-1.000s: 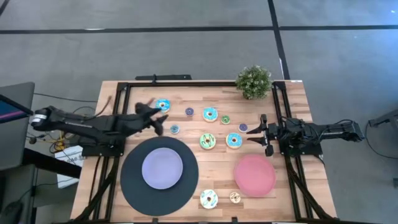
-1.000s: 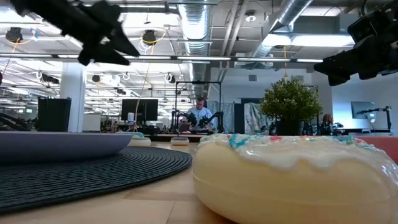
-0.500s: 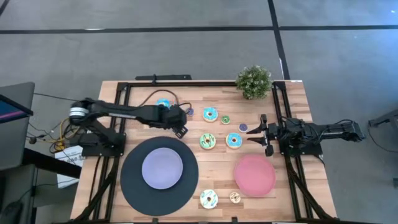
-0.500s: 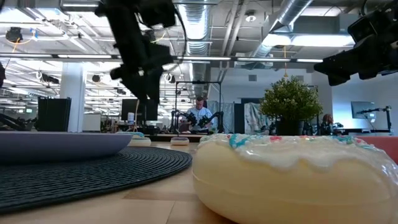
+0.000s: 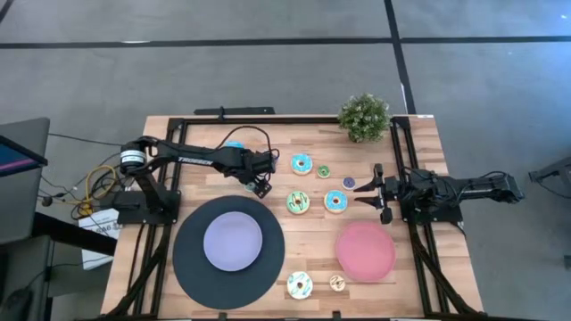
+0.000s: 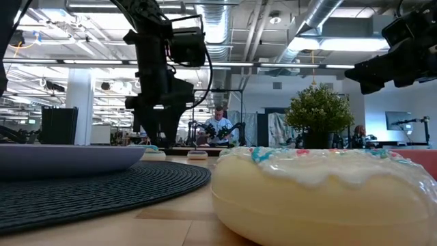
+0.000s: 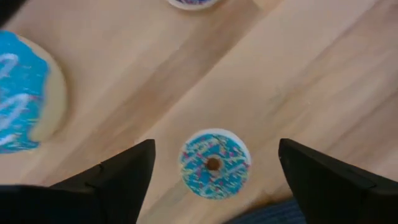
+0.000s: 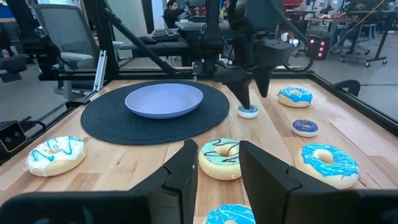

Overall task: Pick & Place donuts
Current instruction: Put the small blue donut on the purple plate

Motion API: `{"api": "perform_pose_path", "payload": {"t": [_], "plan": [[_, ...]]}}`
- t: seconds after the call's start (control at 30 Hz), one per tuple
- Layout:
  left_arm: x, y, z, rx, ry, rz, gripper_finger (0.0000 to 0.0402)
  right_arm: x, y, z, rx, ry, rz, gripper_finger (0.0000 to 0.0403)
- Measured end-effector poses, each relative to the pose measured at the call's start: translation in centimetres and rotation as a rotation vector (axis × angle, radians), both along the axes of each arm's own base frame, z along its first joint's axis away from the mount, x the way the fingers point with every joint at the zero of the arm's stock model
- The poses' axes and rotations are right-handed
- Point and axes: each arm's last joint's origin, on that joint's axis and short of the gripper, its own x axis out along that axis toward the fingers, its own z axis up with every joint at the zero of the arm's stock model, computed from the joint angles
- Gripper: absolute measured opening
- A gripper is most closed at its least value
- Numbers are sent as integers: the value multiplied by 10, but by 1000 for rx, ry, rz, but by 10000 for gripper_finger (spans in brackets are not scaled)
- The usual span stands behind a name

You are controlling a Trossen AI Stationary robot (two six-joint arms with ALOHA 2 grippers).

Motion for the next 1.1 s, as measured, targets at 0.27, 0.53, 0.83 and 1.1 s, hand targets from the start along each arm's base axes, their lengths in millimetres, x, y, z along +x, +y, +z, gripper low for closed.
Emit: {"api": "perform_pose_path", "payload": {"t": [0.27, 0.53, 0.83, 1.1], "plan": [[-1, 0, 0, -9, 7, 10, 346, 0, 0, 0, 0, 0, 0, 108], [-4, -1, -5, -7, 20, 32, 346, 0, 0, 0, 0, 0, 0, 108], [-8, -1, -16, -11, -4, 57, 346, 0, 0, 0, 0, 0, 0, 108], [-8, -2, -16, -20, -11, 81, 346, 0, 0, 0, 0, 1, 0, 108]]}}
